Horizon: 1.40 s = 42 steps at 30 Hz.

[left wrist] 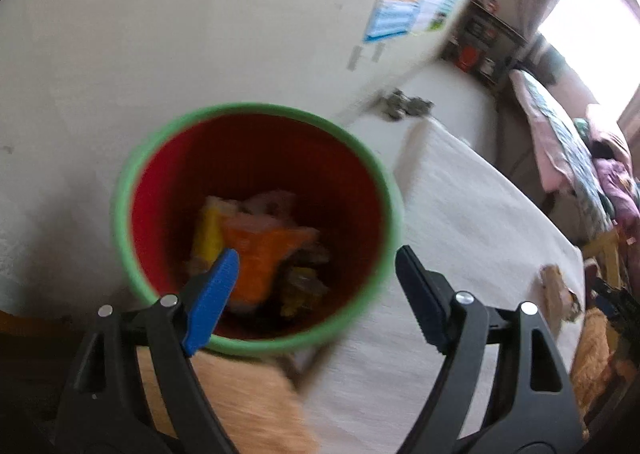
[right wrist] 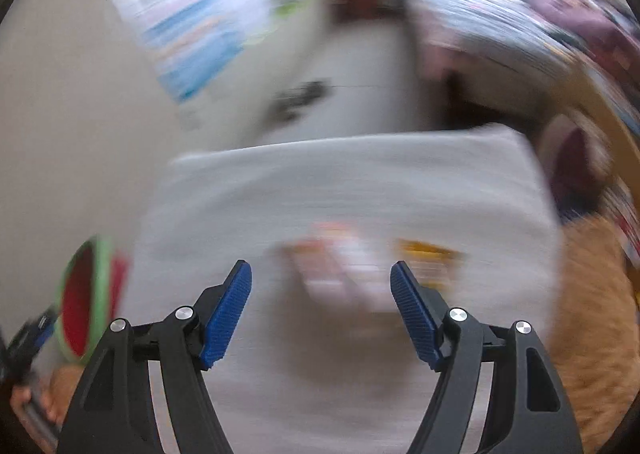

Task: Collect trash
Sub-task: 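Grasp the pink-and-white wrapper with the left tool while the right tool holds the yellow wrapper, then carry the pink-and-white wrapper and yellow wrapper over the red bin with both tools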

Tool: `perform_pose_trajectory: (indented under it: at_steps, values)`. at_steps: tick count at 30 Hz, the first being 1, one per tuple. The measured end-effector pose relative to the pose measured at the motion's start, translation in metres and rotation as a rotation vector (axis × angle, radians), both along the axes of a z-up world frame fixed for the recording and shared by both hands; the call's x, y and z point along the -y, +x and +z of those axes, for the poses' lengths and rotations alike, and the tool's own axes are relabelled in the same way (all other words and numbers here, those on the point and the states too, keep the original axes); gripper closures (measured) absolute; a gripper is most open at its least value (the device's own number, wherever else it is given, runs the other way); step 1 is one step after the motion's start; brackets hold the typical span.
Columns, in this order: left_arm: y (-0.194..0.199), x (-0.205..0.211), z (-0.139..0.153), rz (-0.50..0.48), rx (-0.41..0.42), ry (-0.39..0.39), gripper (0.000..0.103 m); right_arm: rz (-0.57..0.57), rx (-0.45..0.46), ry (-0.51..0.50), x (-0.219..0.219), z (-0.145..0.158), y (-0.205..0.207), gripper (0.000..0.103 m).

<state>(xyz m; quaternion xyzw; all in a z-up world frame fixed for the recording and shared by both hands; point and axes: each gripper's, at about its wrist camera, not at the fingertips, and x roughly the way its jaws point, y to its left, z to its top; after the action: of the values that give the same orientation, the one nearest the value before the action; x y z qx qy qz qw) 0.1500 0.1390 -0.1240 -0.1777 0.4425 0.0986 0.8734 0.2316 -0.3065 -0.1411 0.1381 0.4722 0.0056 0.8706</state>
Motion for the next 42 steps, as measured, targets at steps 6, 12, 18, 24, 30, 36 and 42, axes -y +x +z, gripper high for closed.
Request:
perform_pose_trajectory:
  at_steps: [6, 12, 18, 24, 30, 36, 42]
  values:
    - [0.018, 0.095, 0.006, -0.258, -0.013, 0.055, 0.025, -0.054, -0.074, 0.063, 0.043, -0.040, 0.014, 0.039]
    - [0.045, 0.162, -0.002, -0.356, -0.081, -0.126, 0.025, -0.004, -0.110, 0.186, 0.042, -0.057, 0.031, 0.076]
    - [0.073, 0.241, -0.006, -0.435, -0.087, -0.131, 0.022, -0.081, -0.038, 0.282, 0.069, -0.034, 0.006, 0.088]
    - [0.104, 0.305, -0.034, -0.456, -0.160, -0.083, 0.021, -0.111, -0.007, 0.299, 0.083, -0.025, -0.006, 0.088]
    - [0.119, 0.342, -0.057, -0.509, -0.219, -0.047, 0.022, -0.067, 0.000, 0.289, 0.071, -0.024, -0.003, 0.088]
    - [0.108, 0.349, -0.058, -0.614, -0.187, -0.014, 0.049, -0.064, 0.003, 0.281, 0.070, -0.027, -0.002, 0.087]
    - [0.093, 0.336, -0.047, -0.637, -0.143, 0.025, 0.059, -0.056, 0.005, 0.267, 0.066, -0.027, -0.003, 0.087]
